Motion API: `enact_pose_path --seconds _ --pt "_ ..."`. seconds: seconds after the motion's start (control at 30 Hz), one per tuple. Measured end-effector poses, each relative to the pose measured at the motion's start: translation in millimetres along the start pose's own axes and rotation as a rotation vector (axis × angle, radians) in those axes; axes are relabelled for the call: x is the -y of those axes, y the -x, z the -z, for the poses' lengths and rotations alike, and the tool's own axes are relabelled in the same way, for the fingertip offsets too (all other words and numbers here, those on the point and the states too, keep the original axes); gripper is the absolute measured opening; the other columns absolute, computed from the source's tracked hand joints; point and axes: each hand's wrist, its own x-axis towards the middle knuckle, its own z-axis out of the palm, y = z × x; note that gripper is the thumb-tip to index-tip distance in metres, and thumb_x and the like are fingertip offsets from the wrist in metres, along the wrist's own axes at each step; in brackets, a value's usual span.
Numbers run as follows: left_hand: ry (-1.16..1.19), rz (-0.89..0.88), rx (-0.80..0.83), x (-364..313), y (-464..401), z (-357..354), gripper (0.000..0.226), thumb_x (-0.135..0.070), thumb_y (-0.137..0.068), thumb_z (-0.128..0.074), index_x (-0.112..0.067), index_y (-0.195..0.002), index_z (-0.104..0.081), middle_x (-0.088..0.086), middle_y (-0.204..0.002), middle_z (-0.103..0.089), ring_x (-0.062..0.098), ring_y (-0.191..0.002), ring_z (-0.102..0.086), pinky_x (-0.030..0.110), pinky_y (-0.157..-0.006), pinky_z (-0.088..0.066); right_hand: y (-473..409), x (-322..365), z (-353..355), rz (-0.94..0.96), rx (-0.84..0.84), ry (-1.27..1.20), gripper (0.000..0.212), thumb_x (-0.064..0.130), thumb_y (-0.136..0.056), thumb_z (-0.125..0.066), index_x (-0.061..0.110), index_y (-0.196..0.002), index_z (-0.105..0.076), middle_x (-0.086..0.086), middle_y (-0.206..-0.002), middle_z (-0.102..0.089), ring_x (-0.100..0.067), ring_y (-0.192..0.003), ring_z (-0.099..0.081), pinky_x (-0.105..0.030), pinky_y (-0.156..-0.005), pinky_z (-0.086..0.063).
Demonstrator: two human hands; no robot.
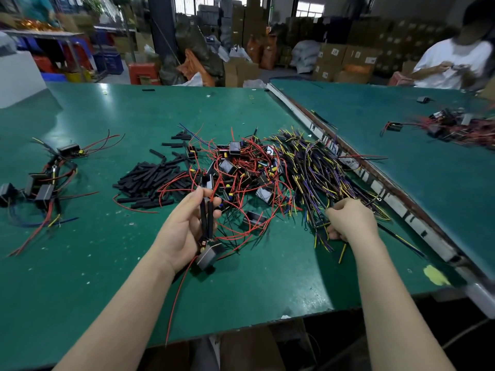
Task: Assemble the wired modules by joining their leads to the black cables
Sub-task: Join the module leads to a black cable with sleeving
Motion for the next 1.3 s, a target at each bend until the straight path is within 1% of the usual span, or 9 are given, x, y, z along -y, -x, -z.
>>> enact_pose_path --seconds 0.17,0.3,0.4,0.53,0.67,0.8,0.93,1.03,1.3 --pt "0.026 0.009 0.007 -0.9 1.3 -0.7 0.018 -0.039 -0.084 -0.053 -0.025 -0.082 -0.064 -0.004 -0.078 -0.068 0.009 -0.061 -0.062 0.021 -0.058 -0.050 6.8 -1.1 -6.2 0.140 -0.201 -0.166 0.027 0.016 -0.090 -0.051 0.017 -0.117 -0.056 -0.004 -0.074 -0.070 -0.024 -0.078 -0.068 -0.039 -0.078 -0.055" --pt "0.011 0.022 0.013 -0.7 0.8 -0.6 0.019 -0.041 -0.080 -0.055 -0.026 -0.080 -0.067 -0.005 -0.079 -0.069 0.008 -0.063 -0.062 0.023 -0.062 -0.048 29.5 16.1 -14.4 0.456 -0.290 -0.631 0.034 0.015 -0.094 -0.053 0.023 -0.126 -0.046 0.004 -0.078 -0.072 -0.010 -0.057 -0.062 -0.019 -0.062 -0.047" --pt "-0.002 0.027 -0.004 -0.8 0.9 -1.5 0.019 -0.042 -0.079 -0.056 -0.026 -0.080 -0.067 -0.006 -0.079 -0.069 0.007 -0.063 -0.062 0.025 -0.063 -0.046 43.2 40.2 -25.9 0.533 -0.087 -0.883 0.035 0.018 -0.097 -0.055 0.023 -0.127 -0.038 0.007 -0.081 -0.075 -0.006 -0.060 -0.064 -0.016 -0.060 -0.048" --pt "0.005 0.018 -0.033 -2.7 1.5 -1.4 0.020 -0.042 -0.078 -0.057 -0.026 -0.080 -0.069 -0.005 -0.080 -0.069 0.007 -0.064 -0.062 0.024 -0.063 -0.047 53.8 71.7 -46.3 0.421 0.319 -1.131 0.006 0.014 -0.097 -0.055 0.015 -0.100 -0.059 0.002 -0.086 -0.073 -0.006 -0.074 -0.064 -0.020 -0.066 -0.047" --pt "-0.024 0.008 -0.005 -3.1 2.0 -2.4 0.021 -0.040 -0.078 -0.056 -0.023 -0.086 -0.065 -0.005 -0.077 -0.067 0.008 -0.063 -0.060 0.020 -0.060 -0.048 55.6 89.2 -51.3 0.369 0.415 -1.304 0.007 0.009 -0.094 -0.056 0.014 -0.092 -0.061 -0.002 -0.080 -0.066 -0.011 -0.071 -0.062 -0.021 -0.066 -0.050" --pt "-0.070 -0.025 0.064 -3.6 4.5 -8.0 0.022 -0.033 -0.076 -0.057 -0.022 -0.074 -0.075 -0.004 -0.072 -0.068 0.006 -0.063 -0.063 0.015 -0.055 -0.049 57.0 100.3 -37.8 0.408 0.560 -1.501 0.004 0.017 -0.089 -0.059 0.015 -0.092 -0.058 0.000 -0.077 -0.069 -0.010 -0.071 -0.068 -0.019 -0.057 -0.054" --pt "-0.150 -0.040 0.094 -1.8 3.3 -8.5 0.022 -0.036 -0.073 -0.060 -0.021 -0.074 -0.076 -0.002 -0.084 -0.073 0.008 -0.077 -0.068 0.014 -0.061 -0.050 55.8 119.7 -41.9 0.573 0.630 -1.433 0.004 0.018 -0.089 -0.060 0.018 -0.092 -0.061 0.001 -0.076 -0.069 -0.011 -0.069 -0.067 -0.020 -0.056 -0.053" --pt "-0.243 -0.041 0.090 -0.8 -0.2 -5.9 0.018 -0.035 -0.076 -0.061 -0.025 -0.073 -0.077 -0.008 -0.088 -0.073 0.005 -0.085 -0.067 0.015 -0.068 -0.050 50.7 121.0 -64.6 0.555 0.569 -1.261 0.005 0.017 -0.092 -0.058 0.018 -0.095 -0.060 0.005 -0.073 -0.067 -0.011 -0.065 -0.066 -0.019 -0.055 -0.051" --pt "-0.303 -0.097 0.011 0.3 -7.2 -7.7 0.025 -0.041 -0.082 -0.059 -0.025 -0.069 -0.073 -0.011 -0.066 -0.064 0.002 -0.061 -0.057 0.015 -0.056 -0.047 37.4 115.9 -85.5 0.600 0.515 -1.114 0.001 0.022 -0.093 -0.060 0.021 -0.095 -0.060 0.009 -0.071 -0.068 -0.005 -0.057 -0.059 -0.017 -0.049 -0.042"
